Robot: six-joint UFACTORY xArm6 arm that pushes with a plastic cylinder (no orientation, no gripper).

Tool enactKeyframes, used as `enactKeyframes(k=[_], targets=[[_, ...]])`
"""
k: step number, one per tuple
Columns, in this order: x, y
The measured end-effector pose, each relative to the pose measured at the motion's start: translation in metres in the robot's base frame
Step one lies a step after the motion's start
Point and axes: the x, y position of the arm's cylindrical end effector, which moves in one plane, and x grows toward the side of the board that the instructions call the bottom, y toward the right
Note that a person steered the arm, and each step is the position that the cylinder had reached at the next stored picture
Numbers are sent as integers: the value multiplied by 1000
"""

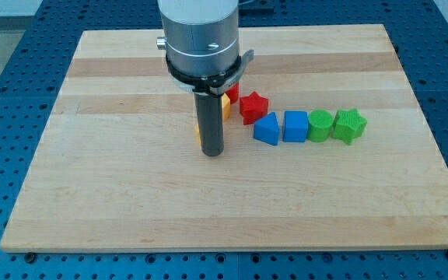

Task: Slide the yellow heart below yellow hexagon

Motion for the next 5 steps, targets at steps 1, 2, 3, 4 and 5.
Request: enactKeyframes(k=[1, 2, 3, 4, 5], targets=[[0, 0], [0, -11], [3, -34], [-8, -62], [-22, -69]])
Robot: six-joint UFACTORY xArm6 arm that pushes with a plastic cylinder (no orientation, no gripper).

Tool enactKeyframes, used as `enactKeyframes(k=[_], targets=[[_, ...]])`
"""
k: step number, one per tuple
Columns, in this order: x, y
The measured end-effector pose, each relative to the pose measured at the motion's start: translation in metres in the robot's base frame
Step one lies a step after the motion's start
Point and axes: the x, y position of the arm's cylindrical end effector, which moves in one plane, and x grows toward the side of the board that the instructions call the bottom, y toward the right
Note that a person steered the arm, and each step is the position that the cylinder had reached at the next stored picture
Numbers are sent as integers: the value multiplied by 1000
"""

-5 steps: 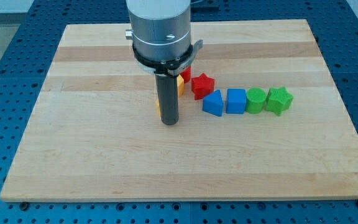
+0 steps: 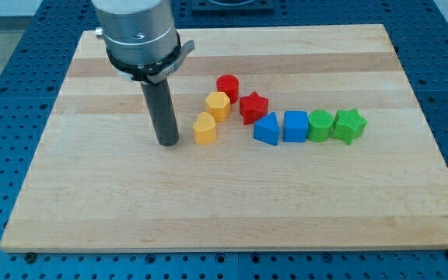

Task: Slide the yellow heart below yellow hexagon

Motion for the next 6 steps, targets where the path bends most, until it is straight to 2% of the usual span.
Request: enactKeyframes(k=[2, 4, 6], targets=[[4, 15], [0, 60], [3, 63]])
